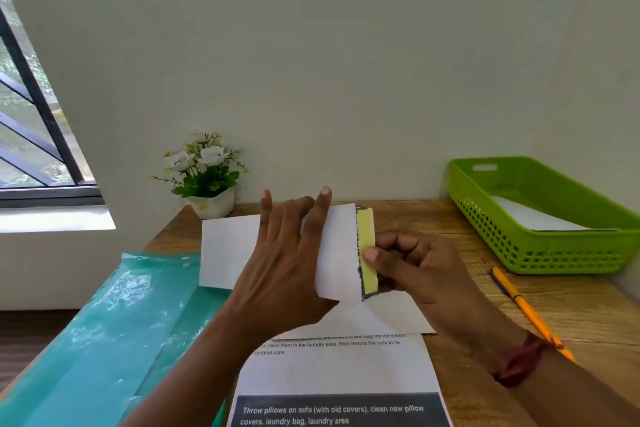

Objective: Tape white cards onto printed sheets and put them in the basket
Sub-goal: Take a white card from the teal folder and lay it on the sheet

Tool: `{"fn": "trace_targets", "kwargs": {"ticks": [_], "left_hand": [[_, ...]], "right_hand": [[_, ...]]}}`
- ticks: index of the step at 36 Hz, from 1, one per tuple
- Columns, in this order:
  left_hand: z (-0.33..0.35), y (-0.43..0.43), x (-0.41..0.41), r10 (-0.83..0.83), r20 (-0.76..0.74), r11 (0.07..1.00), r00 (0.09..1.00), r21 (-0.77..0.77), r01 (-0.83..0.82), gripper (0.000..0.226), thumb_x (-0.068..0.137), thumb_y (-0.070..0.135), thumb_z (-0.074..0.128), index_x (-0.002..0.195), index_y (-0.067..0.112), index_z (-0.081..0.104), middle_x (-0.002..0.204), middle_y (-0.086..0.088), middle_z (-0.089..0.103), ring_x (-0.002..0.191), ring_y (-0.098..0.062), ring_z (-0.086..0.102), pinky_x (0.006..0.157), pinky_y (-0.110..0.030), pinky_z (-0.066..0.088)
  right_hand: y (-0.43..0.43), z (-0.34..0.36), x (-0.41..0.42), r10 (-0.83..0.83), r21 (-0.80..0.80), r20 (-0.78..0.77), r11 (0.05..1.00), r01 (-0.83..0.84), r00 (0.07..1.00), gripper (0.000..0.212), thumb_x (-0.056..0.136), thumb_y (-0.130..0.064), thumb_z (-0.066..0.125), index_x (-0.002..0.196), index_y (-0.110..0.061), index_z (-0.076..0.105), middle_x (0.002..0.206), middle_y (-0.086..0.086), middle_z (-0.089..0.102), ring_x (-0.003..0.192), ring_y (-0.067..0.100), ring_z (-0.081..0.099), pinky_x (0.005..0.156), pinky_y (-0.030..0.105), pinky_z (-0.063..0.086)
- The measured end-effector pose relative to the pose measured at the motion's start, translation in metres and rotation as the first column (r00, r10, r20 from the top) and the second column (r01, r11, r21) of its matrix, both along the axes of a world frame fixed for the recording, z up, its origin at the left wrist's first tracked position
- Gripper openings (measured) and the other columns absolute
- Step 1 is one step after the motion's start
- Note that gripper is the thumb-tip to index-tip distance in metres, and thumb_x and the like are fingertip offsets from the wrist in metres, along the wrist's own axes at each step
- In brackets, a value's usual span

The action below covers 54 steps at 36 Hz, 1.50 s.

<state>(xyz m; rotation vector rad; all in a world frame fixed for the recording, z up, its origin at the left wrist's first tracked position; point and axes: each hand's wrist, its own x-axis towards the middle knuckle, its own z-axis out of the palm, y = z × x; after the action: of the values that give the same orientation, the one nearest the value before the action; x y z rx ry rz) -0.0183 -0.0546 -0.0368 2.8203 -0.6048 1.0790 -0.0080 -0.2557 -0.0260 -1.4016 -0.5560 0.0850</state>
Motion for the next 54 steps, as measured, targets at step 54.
{"fn": "trace_targets", "kwargs": {"ticks": [54], "left_hand": [[-0.002, 0.088, 0.019, 0.314, -0.051, 0.943, 0.948, -0.098, -0.318, 0.092, 0.048, 0.027, 0.091, 0.129, 0.015, 0.048, 0.125, -0.01, 0.05, 0.122, -0.031, 0.041, 0.116, -0.065, 0.006]], "right_hand": [[-0.03, -0.041, 0.053, -0.184, -0.532, 0.626, 0.609, 0.588, 0.758, 0.039, 0.091, -0.062, 0.042, 0.085, -0.032, 0.066, 0.075, -0.025, 0.063, 0.073, -0.007, 0.058, 0.065, 0.02, 0.042]]}}
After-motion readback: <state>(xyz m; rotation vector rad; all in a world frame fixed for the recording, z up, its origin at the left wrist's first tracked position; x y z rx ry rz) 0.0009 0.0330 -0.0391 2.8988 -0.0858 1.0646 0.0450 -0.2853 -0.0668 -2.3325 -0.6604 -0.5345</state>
